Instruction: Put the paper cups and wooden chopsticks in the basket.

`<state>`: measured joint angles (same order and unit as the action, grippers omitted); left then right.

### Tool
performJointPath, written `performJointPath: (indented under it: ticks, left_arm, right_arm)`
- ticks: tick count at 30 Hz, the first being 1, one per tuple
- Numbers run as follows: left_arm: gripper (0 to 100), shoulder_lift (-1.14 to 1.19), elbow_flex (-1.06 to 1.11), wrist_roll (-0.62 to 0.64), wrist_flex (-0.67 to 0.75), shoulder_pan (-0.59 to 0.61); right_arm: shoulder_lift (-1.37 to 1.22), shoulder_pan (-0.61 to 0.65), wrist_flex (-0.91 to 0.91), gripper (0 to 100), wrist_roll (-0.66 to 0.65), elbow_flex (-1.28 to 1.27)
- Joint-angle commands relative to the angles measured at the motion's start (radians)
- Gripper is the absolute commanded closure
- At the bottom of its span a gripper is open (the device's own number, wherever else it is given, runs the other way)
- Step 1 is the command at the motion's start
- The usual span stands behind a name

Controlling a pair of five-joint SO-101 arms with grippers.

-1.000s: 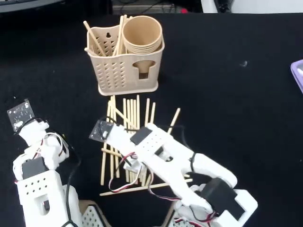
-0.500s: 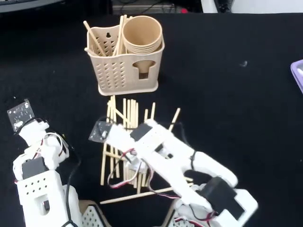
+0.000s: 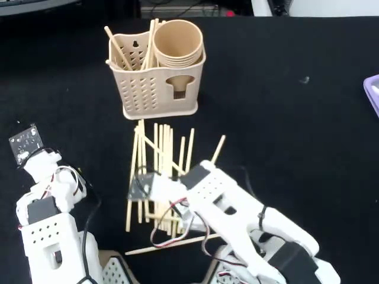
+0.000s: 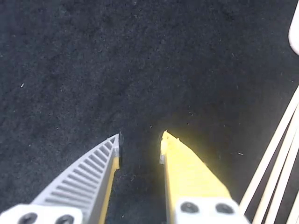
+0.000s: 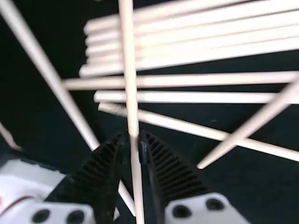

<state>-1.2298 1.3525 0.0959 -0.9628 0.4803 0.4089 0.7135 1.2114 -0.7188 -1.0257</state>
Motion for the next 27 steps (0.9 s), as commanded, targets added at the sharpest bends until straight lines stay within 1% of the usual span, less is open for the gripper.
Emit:
performJointPath:
  ticks: [1, 5, 7, 15, 19, 21, 23, 27]
  left_arm:
    - [85, -0.012, -0.008, 0.011, 0.014, 0.007]
    - [85, -0.012, -0.008, 0.011, 0.015, 0.007]
    - [85, -0.012, -0.008, 0.011, 0.015, 0.007]
    - [85, -0.012, -0.008, 0.011, 0.015, 0.005]
    - [85, -0.012, -0.008, 0.011, 0.017, 0.002]
    - [85, -0.012, -0.007, 0.011, 0.035, 0.004]
    - [85, -0.012, 0.005, 0.011, 0.055, 0.004]
    - [85, -0.012, 0.015, 0.011, 0.074, 0.001]
  right_arm:
    - [0.038, 0.015, 0.026, 98.7, -0.058, -0.01]
    - [0.039, 0.086, 0.086, 98.8, -0.055, 0.008]
    - [0.039, 0.11, 0.087, 98.8, -0.055, 0.001]
    - [0.039, 0.12, 0.084, 98.2, -0.057, 0.008]
    - [0.042, 0.12, 0.084, 88.8, -0.054, 0.012]
    - [0.076, 0.12, 0.087, 87.0, -0.054, 0.007]
    - [0.14, 0.12, 0.098, 88.1, -0.052, 0.002]
    - [0.334, 0.121, 0.181, 87.7, -0.052, -0.001]
